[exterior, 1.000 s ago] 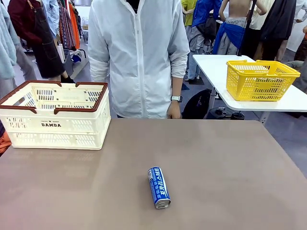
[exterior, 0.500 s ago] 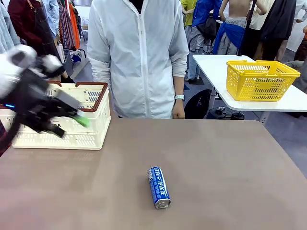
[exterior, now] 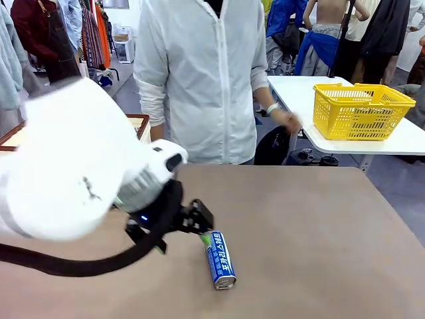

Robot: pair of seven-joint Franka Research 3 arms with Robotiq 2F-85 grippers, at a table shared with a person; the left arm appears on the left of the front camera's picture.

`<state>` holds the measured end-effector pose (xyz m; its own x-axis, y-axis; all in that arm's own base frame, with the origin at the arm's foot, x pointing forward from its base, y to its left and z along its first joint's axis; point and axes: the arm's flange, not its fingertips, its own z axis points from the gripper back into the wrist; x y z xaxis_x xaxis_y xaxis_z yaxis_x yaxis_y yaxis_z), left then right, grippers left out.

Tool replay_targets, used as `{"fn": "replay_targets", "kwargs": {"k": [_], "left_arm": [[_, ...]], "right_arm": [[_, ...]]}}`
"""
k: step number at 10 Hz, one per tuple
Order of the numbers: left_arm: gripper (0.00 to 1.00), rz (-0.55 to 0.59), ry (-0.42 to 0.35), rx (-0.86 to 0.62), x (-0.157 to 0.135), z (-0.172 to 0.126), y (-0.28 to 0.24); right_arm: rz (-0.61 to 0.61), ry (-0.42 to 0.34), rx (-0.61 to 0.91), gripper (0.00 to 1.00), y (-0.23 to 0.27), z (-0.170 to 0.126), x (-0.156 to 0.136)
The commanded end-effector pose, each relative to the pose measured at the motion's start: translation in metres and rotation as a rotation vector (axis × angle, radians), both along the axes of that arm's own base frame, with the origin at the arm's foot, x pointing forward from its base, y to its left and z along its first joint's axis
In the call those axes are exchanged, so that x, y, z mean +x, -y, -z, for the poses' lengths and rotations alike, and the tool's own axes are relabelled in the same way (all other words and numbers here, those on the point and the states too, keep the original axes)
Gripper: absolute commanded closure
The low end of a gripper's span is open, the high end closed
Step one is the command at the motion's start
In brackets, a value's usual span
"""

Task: Place the drinks into the Shopping basket.
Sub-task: Pick up one drink and place it into the Shopping basket.

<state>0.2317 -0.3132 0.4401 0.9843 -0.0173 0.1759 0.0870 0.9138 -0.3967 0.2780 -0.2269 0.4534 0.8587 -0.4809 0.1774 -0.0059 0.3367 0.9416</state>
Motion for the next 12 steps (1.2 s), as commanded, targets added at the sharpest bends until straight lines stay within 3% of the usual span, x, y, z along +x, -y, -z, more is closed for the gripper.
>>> {"fn": "replay_targets", "kwargs": {"k": [1, 2, 6, 7, 8, 9, 12], "left_arm": [[0.00, -0.011, -0.016, -0.098, 0.005, 0.014, 0.023], [0.00, 0.000, 0.000, 0.000, 0.000, 0.000, 0.000], [0.00, -0.010, -0.003, -0.019, 0.000, 0.008, 0.012], [0.00, 0.068, -0.087, -0.130, 0.018, 0.009, 0.025], [0.00, -0.005, -0.161, -0.049, 0.040, 0.021, 0.055], [0.00, 0.028, -0.183, -0.008, 0.056, 0.033, 0.084], [0.00, -0.080, -0.195, 0.166, 0.092, 0.070, 0.109]], "right_arm": [[-0.002, 0.035, 0.006, 0.00, 0.002, -0.002, 0.002], [-0.002, 0.035, 0.006, 0.00, 0.002, -0.002, 0.002], [-0.002, 0.035, 0.006, 0.00, 0.002, -0.002, 0.002], [-0.002, 0.035, 0.006, 0.00, 0.002, -0.002, 0.002], [-0.002, 0.035, 0.006, 0.00, 0.002, -0.002, 0.002], [-0.002, 0.035, 0.006, 0.00, 0.002, -0.002, 0.002], [-0.002, 0.035, 0.006, 0.00, 0.002, -0.002, 0.002]]}}
